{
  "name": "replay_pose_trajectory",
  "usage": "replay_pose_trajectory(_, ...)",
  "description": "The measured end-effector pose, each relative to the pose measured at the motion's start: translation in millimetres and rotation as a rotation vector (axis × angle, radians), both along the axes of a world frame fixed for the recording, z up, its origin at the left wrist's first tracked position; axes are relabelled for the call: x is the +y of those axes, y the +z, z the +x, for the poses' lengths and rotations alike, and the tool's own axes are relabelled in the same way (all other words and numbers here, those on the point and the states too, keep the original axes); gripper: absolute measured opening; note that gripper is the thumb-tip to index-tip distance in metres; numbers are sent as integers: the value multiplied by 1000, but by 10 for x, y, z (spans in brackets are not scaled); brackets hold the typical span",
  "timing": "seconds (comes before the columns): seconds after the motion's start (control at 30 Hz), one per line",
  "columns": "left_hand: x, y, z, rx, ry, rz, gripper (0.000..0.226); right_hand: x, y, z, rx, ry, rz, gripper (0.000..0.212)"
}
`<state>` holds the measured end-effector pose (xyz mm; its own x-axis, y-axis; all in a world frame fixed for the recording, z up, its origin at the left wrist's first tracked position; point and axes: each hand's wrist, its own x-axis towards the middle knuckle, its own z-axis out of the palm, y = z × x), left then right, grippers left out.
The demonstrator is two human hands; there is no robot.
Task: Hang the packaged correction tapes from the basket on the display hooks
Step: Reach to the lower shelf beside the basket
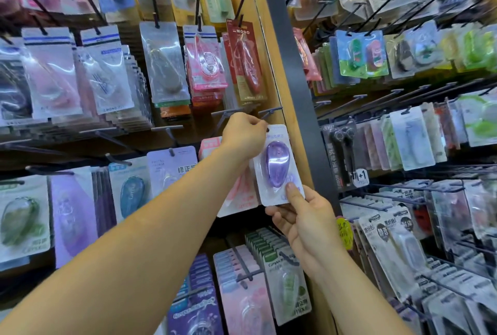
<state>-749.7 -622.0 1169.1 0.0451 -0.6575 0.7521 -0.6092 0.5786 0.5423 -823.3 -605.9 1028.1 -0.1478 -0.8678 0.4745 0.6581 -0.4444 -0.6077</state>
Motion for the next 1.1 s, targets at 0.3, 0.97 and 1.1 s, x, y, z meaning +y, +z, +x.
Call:
replay_pose_trajectory(0.3,-26,-6,-30,-55,111,50,29,40,55,97,-30,-262,-15,19)
replay_pose_trajectory(0.97,149,-260,245,-1236,296,-188,82,-26,1,92,-56,-45,101,21)
replay_pose_trajectory(1.1,9,-337,221,-1271,404,-293,73,52,-6,-27,196,-50,178,13)
